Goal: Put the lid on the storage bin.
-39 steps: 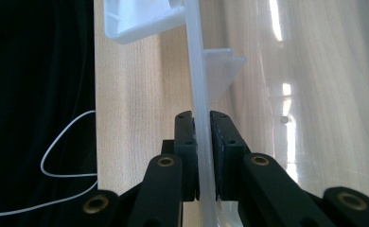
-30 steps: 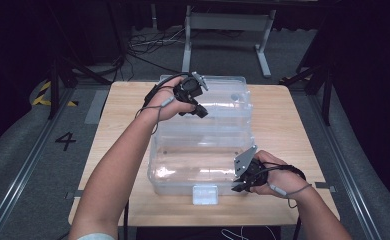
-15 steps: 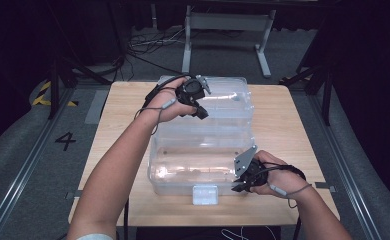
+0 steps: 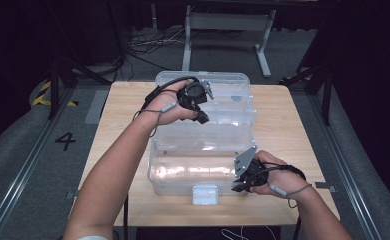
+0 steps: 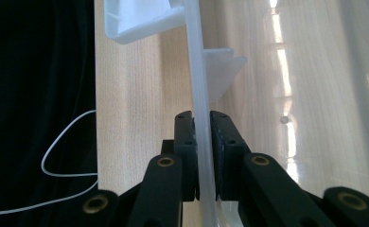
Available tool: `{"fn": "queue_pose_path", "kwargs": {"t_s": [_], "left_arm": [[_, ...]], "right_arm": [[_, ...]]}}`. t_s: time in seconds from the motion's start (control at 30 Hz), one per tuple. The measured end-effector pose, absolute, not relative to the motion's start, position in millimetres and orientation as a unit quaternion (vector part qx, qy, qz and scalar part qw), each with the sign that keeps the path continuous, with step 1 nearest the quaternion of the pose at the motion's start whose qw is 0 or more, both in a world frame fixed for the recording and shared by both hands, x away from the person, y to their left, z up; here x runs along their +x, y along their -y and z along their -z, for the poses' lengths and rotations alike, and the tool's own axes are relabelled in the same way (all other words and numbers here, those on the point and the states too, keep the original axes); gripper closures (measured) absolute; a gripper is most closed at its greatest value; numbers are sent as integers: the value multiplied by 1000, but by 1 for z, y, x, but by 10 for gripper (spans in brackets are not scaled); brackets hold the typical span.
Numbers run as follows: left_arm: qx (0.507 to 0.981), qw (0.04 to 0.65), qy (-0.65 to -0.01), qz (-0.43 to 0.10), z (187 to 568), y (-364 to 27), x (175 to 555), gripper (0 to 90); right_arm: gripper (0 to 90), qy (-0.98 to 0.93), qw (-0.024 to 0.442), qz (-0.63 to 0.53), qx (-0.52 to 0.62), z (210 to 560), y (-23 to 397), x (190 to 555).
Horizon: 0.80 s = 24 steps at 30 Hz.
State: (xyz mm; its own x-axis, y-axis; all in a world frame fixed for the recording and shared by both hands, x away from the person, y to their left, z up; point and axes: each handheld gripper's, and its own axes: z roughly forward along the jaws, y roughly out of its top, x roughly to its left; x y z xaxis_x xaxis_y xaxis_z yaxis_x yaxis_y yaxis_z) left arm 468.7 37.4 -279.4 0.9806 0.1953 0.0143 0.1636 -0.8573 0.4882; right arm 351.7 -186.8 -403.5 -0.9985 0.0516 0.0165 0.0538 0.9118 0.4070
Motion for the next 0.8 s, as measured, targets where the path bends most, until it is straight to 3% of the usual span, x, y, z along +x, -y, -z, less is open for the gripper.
{"fn": "queue_pose_path", "kwargs": {"t_s": [0.8], "left_arm": [[974,211,-76,-3,273,-31,450,871]], "right_arm": [[828,978,2,209,-20,403,188,353]]}}
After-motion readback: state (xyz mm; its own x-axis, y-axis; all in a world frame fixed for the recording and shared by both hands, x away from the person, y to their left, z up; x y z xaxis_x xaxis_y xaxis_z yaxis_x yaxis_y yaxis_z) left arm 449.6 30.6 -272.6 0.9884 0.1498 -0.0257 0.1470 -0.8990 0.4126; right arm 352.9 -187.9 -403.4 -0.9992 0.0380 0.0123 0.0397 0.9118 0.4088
